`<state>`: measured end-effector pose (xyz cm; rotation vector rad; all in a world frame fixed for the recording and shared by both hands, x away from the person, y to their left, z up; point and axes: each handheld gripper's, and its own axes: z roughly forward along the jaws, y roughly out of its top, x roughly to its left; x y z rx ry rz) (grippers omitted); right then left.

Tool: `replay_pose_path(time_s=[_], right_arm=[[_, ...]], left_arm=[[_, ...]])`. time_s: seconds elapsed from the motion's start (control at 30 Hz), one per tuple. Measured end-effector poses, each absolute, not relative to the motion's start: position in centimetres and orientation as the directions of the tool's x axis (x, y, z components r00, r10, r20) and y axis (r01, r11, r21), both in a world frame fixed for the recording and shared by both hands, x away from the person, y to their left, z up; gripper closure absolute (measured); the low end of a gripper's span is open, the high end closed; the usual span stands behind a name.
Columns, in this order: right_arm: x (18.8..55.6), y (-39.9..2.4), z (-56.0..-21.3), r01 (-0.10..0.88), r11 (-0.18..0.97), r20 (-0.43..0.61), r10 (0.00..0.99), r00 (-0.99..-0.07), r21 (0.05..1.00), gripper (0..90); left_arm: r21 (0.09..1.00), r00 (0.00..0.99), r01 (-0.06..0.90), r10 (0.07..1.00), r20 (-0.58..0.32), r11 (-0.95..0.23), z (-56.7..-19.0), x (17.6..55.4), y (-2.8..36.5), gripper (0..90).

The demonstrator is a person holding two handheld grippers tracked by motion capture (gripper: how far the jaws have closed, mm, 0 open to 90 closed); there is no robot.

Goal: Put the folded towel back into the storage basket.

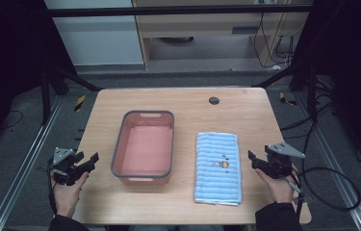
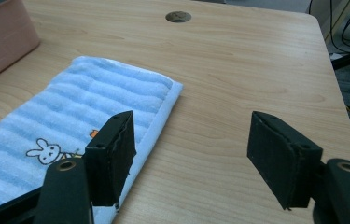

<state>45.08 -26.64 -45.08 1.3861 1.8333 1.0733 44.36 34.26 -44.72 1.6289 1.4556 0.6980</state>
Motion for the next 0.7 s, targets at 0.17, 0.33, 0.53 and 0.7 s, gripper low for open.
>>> replay_pose_path(time_s=[0.17, 0.33, 0.53, 0.7], right_arm=[[45.0, -26.5, -44.4, 0.467, 0.133, 0.01, 0.957, -0.29, 0.874, 30.7], [45.0, -26.6, -44.1, 0.458, 0.133, 0.01, 0.955, -0.296, 0.879, 30.4], [44.9, -26.5, -43.7, 0.449, 0.129, 0.014, 0.953, -0.302, 0.884, 30.0], [44.9, -26.3, -43.4, 0.444, 0.129, 0.017, 0.95, -0.312, 0.887, 28.8]], left_arm=[[0.865, 0.185, 0.501, 0.977, -0.104, -0.003, -44.1, 44.1, 33.7, 33.8], [0.883, 0.197, 0.47, 0.975, -0.105, 0.0, -43.2, 43.8, 33.5, 31.8], [0.893, 0.217, 0.451, 0.971, -0.105, -0.004, -42.4, 43.5, 33.1, 31.1], [0.903, 0.234, 0.43, 0.965, -0.114, 0.002, -41.5, 43.1, 33.0, 30.7]])
